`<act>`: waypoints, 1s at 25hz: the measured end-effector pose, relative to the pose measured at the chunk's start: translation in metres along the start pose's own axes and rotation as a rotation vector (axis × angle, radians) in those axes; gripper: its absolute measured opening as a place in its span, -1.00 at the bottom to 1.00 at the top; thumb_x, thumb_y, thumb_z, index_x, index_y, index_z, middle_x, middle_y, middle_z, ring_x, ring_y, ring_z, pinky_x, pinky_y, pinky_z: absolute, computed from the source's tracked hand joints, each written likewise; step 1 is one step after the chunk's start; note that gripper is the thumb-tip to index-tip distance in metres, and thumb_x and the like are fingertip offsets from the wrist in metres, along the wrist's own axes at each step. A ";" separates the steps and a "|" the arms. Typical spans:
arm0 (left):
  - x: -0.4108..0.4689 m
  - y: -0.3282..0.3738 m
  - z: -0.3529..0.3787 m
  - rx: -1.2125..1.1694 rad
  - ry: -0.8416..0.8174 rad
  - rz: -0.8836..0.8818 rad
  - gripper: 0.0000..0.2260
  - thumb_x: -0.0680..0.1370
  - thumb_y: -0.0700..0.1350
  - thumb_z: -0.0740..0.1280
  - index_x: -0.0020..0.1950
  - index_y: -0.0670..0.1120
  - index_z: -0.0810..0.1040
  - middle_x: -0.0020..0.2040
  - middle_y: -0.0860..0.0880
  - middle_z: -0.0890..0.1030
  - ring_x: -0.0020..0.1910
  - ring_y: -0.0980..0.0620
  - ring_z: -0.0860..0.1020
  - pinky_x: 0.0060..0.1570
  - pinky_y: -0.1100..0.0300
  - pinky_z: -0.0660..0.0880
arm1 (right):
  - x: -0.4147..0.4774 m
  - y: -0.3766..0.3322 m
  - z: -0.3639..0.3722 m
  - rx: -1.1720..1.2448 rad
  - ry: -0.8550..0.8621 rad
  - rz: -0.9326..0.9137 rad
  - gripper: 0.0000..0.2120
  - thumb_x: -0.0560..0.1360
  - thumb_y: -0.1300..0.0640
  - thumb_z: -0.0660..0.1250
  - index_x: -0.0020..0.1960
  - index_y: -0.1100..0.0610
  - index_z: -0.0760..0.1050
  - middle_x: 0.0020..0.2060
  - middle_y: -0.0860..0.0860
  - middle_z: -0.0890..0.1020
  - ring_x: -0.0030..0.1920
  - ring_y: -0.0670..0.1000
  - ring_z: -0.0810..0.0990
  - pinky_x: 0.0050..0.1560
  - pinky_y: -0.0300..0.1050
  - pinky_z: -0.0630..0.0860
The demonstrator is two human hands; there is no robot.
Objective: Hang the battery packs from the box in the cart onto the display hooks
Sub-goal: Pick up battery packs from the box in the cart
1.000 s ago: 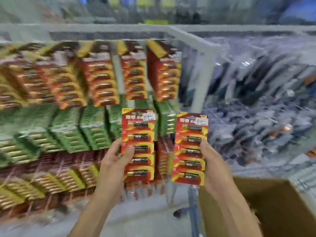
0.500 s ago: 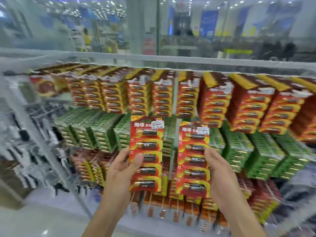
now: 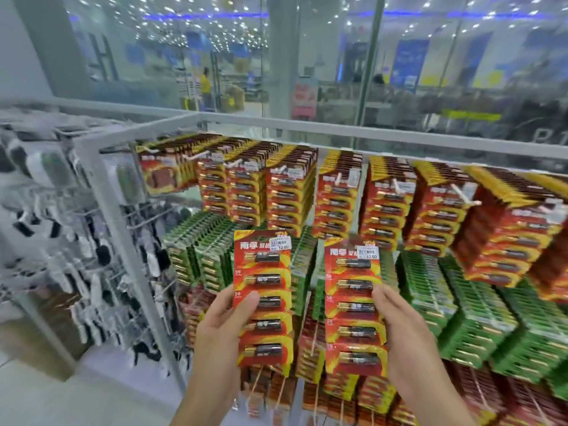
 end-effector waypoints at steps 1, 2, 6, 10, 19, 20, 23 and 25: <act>0.008 0.001 -0.001 -0.003 0.008 0.004 -0.84 0.52 -0.12 0.46 0.09 0.02 0.68 -0.05 -0.13 0.77 -0.18 -0.18 0.75 -0.20 -0.08 0.69 | 0.007 0.001 0.005 -0.004 0.003 0.003 -0.76 0.61 0.01 0.32 0.22 0.06 0.60 -0.04 0.06 0.77 -0.10 0.12 0.77 -0.07 0.11 0.63; 0.015 0.002 -0.003 -0.001 0.016 0.008 -0.82 0.52 -0.10 0.46 0.12 0.01 0.68 -0.03 -0.14 0.77 -0.15 -0.19 0.75 -0.18 -0.09 0.70 | 0.015 0.002 0.011 -0.006 0.000 0.006 -0.75 0.61 0.02 0.32 0.22 0.08 0.60 -0.04 0.08 0.77 -0.11 0.13 0.77 -0.09 0.10 0.63; 0.040 0.006 -0.005 -0.026 0.039 0.007 -0.73 0.53 -0.01 0.44 0.19 -0.06 0.70 0.04 -0.20 0.75 -0.07 -0.27 0.74 -0.17 -0.10 0.69 | 0.048 0.007 0.027 0.030 -0.034 0.020 -0.65 0.61 0.03 0.31 0.34 0.13 0.56 0.03 0.12 0.75 -0.07 0.17 0.77 -0.15 0.08 0.63; 0.067 0.020 -0.018 -0.027 0.070 0.040 -0.76 0.56 0.02 0.38 0.08 -0.07 0.76 0.04 -0.24 0.74 -0.10 -0.29 0.73 -0.21 -0.07 0.70 | 0.075 0.010 0.050 0.028 -0.070 0.041 -0.71 0.62 0.03 0.29 0.28 0.10 0.57 -0.01 0.10 0.76 -0.09 0.16 0.77 -0.06 0.14 0.62; 0.150 0.103 -0.053 -0.018 0.100 0.232 -0.75 0.62 0.02 0.34 0.10 -0.06 0.76 0.06 -0.25 0.73 -0.13 -0.22 0.72 -0.22 -0.05 0.69 | 0.110 0.017 0.095 0.065 -0.067 0.080 -0.72 0.60 0.09 0.30 0.24 0.18 0.59 0.02 0.18 0.75 -0.04 0.25 0.75 0.04 0.20 0.58; 0.159 0.113 -0.056 -0.013 0.102 0.248 -0.76 0.63 0.02 0.34 0.09 -0.04 0.76 0.06 -0.23 0.74 -0.12 -0.21 0.72 -0.21 -0.04 0.69 | 0.111 0.017 0.099 0.075 -0.059 0.072 -0.75 0.61 0.10 0.29 0.22 0.18 0.59 -0.01 0.17 0.76 -0.09 0.22 0.76 0.00 0.18 0.57; 0.183 0.135 -0.066 0.007 0.119 0.275 -0.77 0.66 0.02 0.32 -0.01 0.03 0.78 0.01 -0.16 0.76 -0.15 -0.15 0.74 -0.22 -0.04 0.70 | 0.114 0.018 0.109 0.093 -0.043 0.046 -0.80 0.63 0.13 0.28 0.17 0.17 0.61 -0.06 0.14 0.77 -0.15 0.16 0.77 -0.05 0.14 0.55; 0.195 0.142 -0.072 0.028 0.123 0.283 -0.77 0.66 0.02 0.32 0.03 0.01 0.77 0.01 -0.15 0.76 -0.14 -0.14 0.74 -0.20 -0.04 0.70 | 0.115 0.021 0.114 0.102 -0.021 0.042 -0.79 0.62 0.14 0.29 0.20 0.17 0.61 -0.04 0.14 0.76 -0.12 0.17 0.77 -0.03 0.14 0.56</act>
Point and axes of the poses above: each hand's wrist, its own x-axis towards the middle knuckle, its own z-axis out of the palm, y = z × x, the point moved 8 cm from there along x, towards the middle knuckle
